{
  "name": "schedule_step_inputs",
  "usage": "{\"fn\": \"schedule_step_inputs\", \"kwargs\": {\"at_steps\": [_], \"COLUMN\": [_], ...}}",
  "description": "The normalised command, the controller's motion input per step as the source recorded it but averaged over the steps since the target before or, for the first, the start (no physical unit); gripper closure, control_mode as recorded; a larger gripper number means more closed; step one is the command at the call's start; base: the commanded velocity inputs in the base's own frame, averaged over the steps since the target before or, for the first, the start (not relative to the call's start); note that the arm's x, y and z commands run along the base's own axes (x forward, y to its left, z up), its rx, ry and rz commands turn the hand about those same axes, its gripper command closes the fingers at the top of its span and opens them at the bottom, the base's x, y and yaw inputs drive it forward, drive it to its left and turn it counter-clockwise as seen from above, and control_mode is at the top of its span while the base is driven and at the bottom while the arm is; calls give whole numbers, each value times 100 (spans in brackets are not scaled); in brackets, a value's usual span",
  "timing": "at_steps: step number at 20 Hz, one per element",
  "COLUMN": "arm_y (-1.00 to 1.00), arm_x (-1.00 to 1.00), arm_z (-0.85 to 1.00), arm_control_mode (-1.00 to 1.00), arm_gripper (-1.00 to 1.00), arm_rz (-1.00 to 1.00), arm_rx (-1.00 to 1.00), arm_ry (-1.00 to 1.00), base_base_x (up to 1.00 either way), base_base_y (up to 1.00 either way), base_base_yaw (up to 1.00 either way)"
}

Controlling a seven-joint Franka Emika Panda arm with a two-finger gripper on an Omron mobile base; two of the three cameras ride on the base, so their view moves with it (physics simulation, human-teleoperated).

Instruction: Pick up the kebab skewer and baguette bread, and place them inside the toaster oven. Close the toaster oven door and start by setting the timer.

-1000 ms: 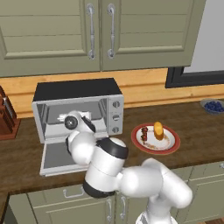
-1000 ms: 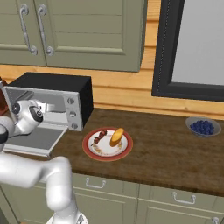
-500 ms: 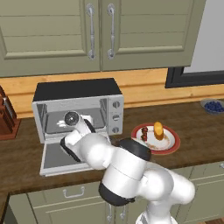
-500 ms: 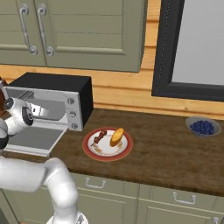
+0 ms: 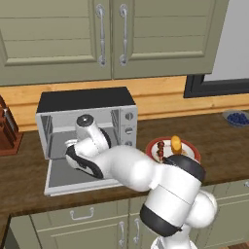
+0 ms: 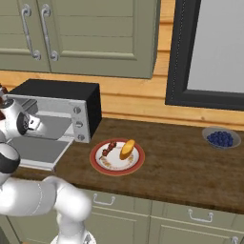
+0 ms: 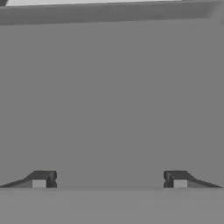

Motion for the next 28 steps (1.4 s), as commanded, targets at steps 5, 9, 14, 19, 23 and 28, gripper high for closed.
{"fn": "schedule_step_inputs", "kwargs": {"at_steps": [5,9,14,19,23,28], "arm_y": [-25,-29,-13,-21,-68,-100], "arm_x": [-95,-85,-99,-95,-33,-1], "arm_z": [-15,84,100,94,50,35], "arm_control_mode": [-100,-100,-100,-100,-100,-100], "arm_gripper": [-100,-100,-100,-100,-100,-100], "arm_rz": [4,20,20,10,-11,-35], "arm_rx": [-2,0,0,0,-12,-8], "arm_ry": [32,6,0,4,18,31], "base_base_x": [0,0,0,0,0,0], "base_base_y": [0,0,0,0,0,0], "base_base_yaw": [0,0,0,0,0,0]}}
